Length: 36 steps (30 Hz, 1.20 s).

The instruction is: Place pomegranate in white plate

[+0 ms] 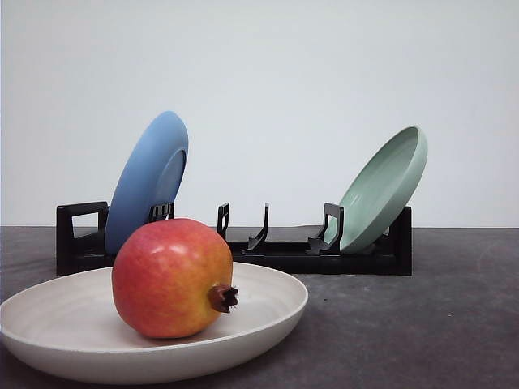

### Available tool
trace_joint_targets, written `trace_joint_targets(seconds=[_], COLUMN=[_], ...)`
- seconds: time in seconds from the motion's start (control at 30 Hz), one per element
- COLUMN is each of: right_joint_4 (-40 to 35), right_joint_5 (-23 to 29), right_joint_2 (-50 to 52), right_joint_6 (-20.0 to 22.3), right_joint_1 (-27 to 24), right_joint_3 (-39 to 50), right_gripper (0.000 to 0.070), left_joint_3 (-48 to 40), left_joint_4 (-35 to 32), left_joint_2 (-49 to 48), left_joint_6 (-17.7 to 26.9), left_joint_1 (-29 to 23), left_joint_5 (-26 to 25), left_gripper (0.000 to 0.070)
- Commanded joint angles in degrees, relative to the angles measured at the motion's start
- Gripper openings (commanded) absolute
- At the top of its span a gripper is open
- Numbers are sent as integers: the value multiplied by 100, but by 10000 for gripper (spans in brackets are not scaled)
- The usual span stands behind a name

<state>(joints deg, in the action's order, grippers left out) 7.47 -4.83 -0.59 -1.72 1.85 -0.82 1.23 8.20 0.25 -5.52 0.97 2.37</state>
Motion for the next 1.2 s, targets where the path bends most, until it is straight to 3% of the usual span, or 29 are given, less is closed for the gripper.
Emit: trace_joint_targets(seconds=[0.0, 1.17], right_joint_4=[-70, -148], right_joint_5=[41, 36], right_joint_2=[46, 39], right_joint_6=[21, -17], right_joint_1=[-1, -4], right_joint_3=[24, 22], right_gripper=[45, 45], left_joint_3=[-55, -55], left_joint_4=[-49, -48], left_joint_2=[-9, -9], left_joint_6=[5, 6], left_joint_1=[0, 0], left_joint_5=[-20, -20], left_gripper=[0, 0])
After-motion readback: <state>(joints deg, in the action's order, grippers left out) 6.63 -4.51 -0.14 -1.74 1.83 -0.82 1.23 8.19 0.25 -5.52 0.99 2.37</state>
